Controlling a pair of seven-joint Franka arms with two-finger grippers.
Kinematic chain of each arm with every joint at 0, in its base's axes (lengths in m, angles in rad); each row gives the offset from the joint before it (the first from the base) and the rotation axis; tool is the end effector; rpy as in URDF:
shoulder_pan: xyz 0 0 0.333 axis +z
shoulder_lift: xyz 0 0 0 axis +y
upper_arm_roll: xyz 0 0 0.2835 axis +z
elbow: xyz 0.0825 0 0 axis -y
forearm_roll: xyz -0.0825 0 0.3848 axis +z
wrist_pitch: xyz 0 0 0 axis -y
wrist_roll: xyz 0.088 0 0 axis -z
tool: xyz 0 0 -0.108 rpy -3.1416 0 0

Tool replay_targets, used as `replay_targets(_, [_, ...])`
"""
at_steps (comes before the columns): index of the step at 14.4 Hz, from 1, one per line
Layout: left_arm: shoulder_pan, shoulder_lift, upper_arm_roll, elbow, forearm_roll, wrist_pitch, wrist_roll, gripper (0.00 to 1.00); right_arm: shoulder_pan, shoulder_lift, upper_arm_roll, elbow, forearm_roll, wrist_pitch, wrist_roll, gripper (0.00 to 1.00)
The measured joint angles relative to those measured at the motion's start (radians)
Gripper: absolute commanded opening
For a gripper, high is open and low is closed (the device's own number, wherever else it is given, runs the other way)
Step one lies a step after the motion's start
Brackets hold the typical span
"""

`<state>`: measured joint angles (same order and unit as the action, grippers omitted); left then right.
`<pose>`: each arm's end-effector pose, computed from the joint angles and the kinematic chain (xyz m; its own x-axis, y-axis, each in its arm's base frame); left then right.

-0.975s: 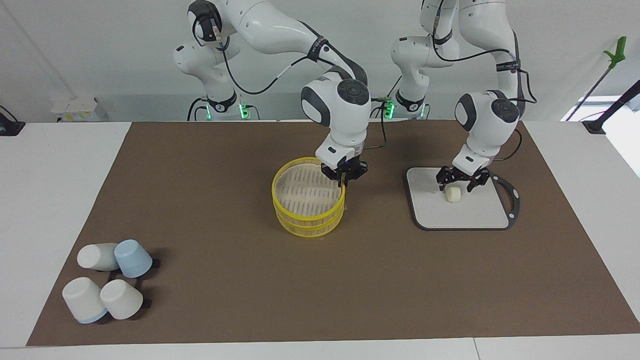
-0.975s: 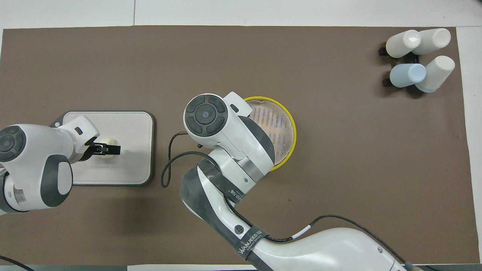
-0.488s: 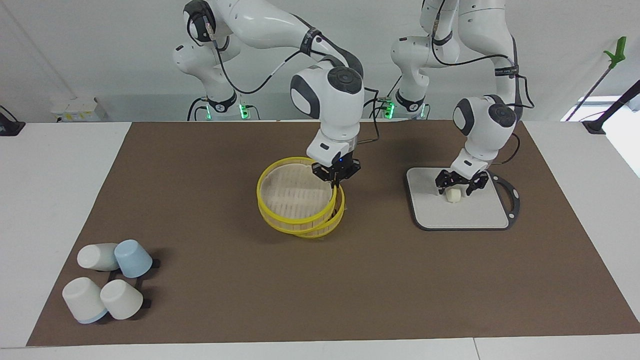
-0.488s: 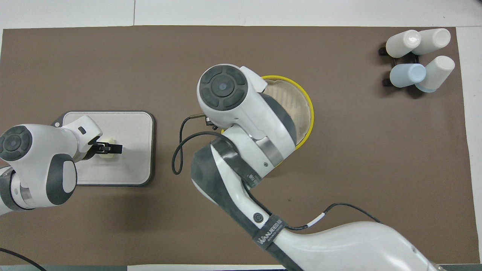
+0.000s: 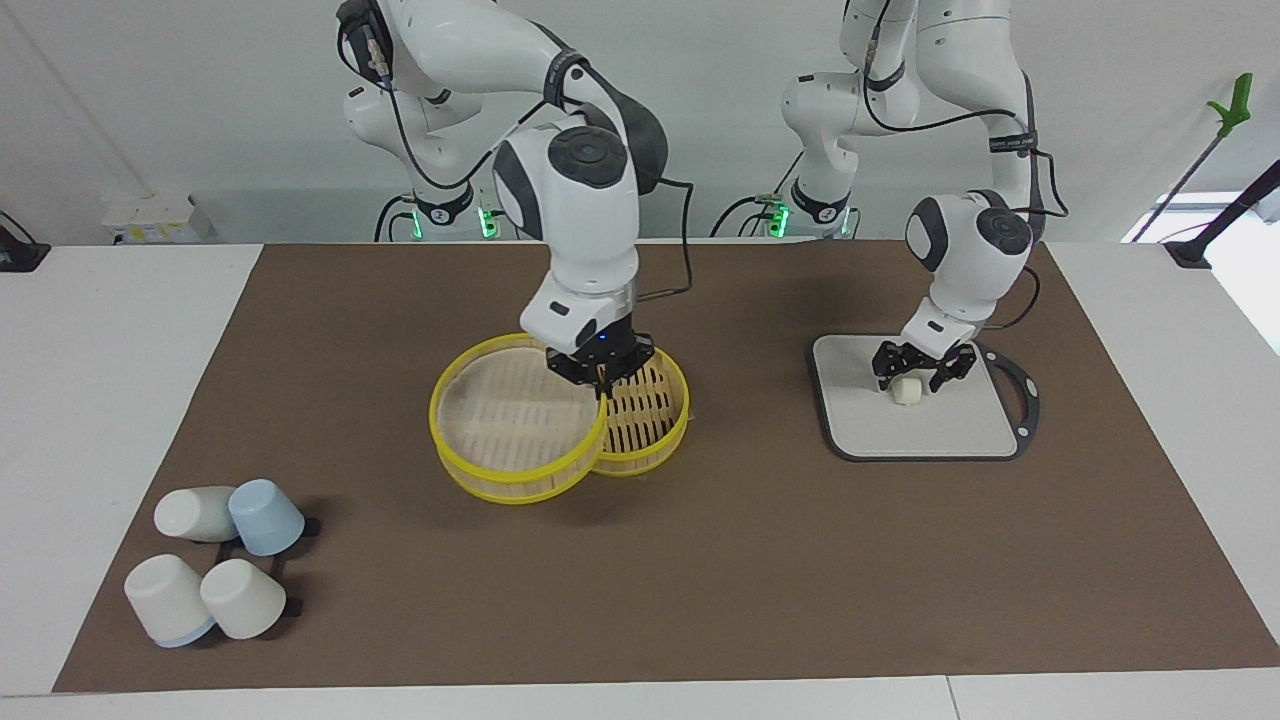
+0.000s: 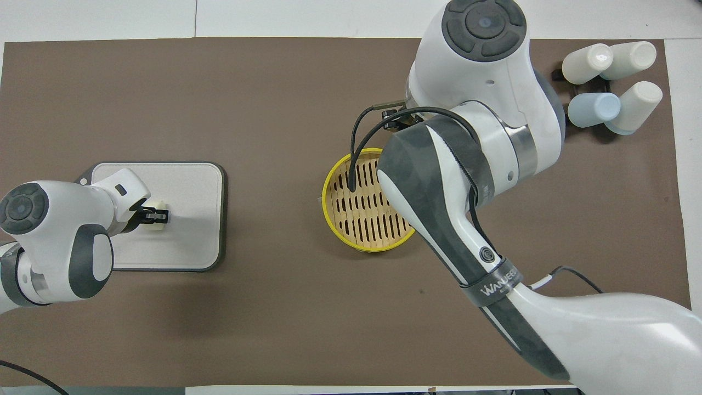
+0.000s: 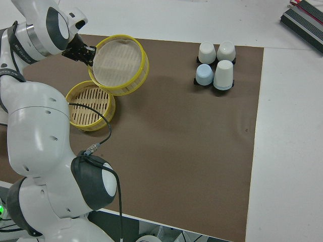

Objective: Place bun in steamer
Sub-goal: 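Lift the lid off with the right gripper while the left gripper lifts the bun, then carry the bun into the open yellow steamer with the left gripper and release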

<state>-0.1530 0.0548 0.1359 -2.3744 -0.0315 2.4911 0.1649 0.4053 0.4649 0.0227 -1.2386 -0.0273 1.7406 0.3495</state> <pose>0.5063 -0.0082 0.2722 0.9856 -0.1569 0.0636 -0.1574 -0.9875 0.0028 0.6256 0.2793 0.4757 0.9960 0.0799 0.0407 0.0799 -0.9968 0.0031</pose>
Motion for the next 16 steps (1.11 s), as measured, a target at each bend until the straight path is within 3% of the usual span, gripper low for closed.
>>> replay_targets(4, [0.0, 0.0, -0.002, 0.011, 0.0, -0.021, 0.0, 0.16, -0.054, -0.001, -0.002, 0.0, 0.071, -0.044, 0.0, 0.0])
replay_targets(6, [-0.001, 0.0, -0.003, 0.069, -0.001, -0.119, -0.007, 0.16, -0.067, -0.003, -0.002, 0.0, 0.073, -0.052, 0.0, 0.0])
replay_targets(8, [-0.026, 0.0, -0.005, 0.188, -0.002, -0.282, -0.071, 0.16, -0.062, -0.003, -0.001, 0.0, 0.073, -0.053, 0.0, 0.0])
replay_targets(11, [-0.145, 0.022, -0.011, 0.392, -0.041, -0.469, -0.305, 0.16, -0.044, -0.004, 0.0, 0.0, 0.039, -0.054, 0.0, 0.0])
replay_targets(14, [-0.276, 0.098, -0.016, 0.572, -0.091, -0.532, -0.55, 0.16, -0.024, -0.004, 0.0, 0.0, 0.027, -0.058, 0.001, 0.0])
replay_targets(16, [-0.36, 0.14, -0.018, 0.639, -0.101, -0.526, -0.675, 0.17, -0.023, -0.004, -0.001, 0.0, 0.027, -0.059, 0.001, 0.0])
